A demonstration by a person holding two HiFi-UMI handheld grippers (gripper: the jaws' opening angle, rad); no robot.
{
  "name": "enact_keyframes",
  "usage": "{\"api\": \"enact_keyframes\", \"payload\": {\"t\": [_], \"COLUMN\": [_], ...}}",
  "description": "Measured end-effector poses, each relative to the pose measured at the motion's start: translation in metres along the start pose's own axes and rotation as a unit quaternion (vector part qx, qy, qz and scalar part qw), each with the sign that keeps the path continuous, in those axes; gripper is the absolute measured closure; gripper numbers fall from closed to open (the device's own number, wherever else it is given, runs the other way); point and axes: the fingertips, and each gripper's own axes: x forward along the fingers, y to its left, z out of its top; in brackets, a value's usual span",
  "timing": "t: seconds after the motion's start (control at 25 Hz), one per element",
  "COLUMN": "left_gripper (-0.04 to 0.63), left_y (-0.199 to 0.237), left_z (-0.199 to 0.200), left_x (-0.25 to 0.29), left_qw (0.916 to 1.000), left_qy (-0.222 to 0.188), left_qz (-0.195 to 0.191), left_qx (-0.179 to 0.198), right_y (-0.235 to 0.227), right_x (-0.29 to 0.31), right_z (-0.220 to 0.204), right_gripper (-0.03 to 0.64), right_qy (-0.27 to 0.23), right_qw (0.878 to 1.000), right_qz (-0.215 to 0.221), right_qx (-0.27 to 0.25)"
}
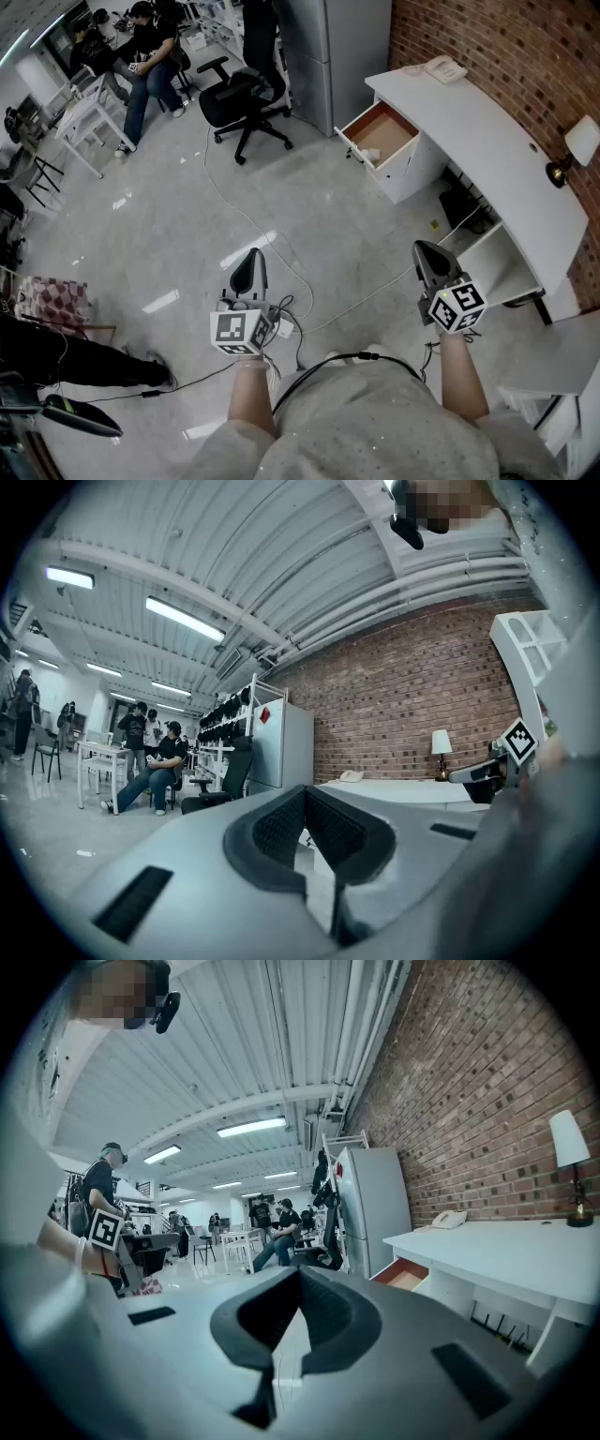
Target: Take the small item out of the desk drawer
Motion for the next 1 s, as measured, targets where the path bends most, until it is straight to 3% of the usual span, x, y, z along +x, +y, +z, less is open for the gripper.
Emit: {"api": "enact_keyframes", "payload": {"t": [0.8, 1.0], "left_gripper": [0.597, 0.597], "left_y": [0.019, 0.031], "left_z": [-0.011, -0.018], "left_x": [0.017, 0.023], "left_qw": [0.9999, 0.9997], "left_qy": [0.007, 0.010], "left_qz": [-0.001, 0.006], "left_qx": [-0.007, -0.023], "right_y": [-0.010, -0.015], "right_x": [0.015, 0.015], "right_z": [-0.015, -0.014], "right_gripper": [0.611, 0.611], "right_qy": [0.010, 0.002], "right_qw": [1.000, 0.999], "right_qz": [-0.024, -0.043], "right_qx": [0.014, 0.024]}}
